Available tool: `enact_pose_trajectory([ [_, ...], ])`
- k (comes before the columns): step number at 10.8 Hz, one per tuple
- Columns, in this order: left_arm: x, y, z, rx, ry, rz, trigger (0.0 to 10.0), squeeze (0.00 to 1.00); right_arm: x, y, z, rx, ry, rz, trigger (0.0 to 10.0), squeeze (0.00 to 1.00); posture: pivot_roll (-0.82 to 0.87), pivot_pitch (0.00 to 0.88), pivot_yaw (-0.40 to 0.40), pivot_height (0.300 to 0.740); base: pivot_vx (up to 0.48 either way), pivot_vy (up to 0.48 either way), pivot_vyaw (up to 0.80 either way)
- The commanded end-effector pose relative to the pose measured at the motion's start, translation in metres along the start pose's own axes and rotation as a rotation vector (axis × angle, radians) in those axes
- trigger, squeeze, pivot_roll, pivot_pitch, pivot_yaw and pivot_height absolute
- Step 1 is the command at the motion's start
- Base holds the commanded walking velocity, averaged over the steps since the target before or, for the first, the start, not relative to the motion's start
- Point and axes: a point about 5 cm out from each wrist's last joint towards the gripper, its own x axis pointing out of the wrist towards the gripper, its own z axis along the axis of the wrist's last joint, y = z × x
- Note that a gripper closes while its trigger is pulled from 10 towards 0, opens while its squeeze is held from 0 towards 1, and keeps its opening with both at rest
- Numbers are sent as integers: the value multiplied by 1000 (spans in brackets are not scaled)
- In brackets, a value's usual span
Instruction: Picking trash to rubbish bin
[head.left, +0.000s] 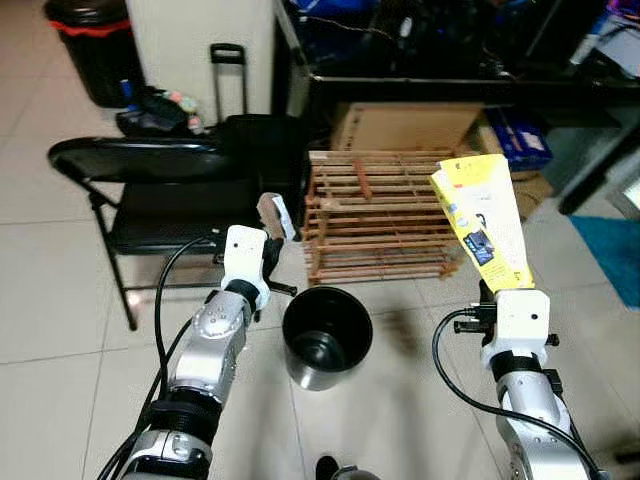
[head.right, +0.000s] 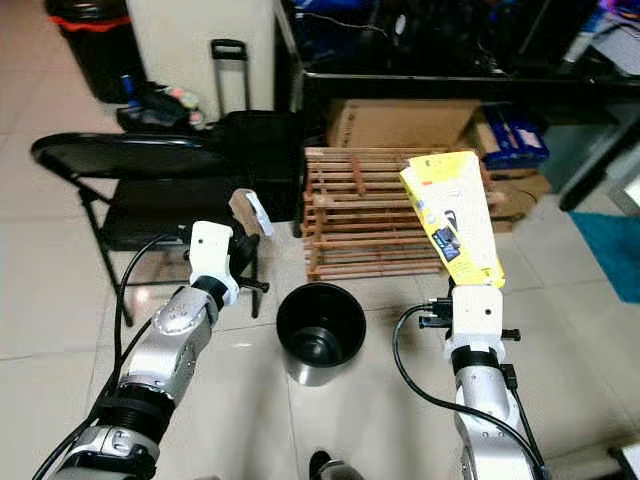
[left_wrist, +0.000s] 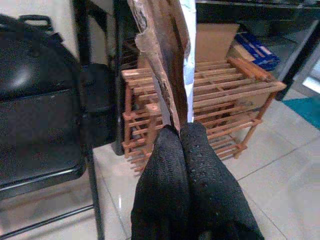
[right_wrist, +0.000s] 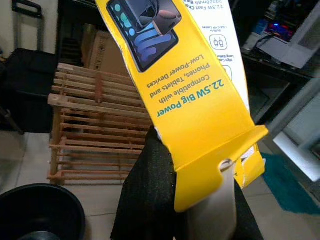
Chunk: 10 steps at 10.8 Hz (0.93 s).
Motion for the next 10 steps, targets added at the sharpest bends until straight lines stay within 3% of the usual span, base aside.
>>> enact_pose_trajectory([
  [1,3,-7,3,1,-11,-35,10000,0,0,-8,-1,-6,0,-29,10000,0,235,89,-101,740,368,0,-800],
  [8,3,-4,2,9,0,-28,10000,0,0,-7,0,-8,-8,-25,10000,0,236,91,-101,740,453,0,0],
  [10,1,-5,0,-5,-2,-39,10000,0,0,-7,-1,-9,-7,-26,10000,0,238,92,-101,740,0,0,0],
])
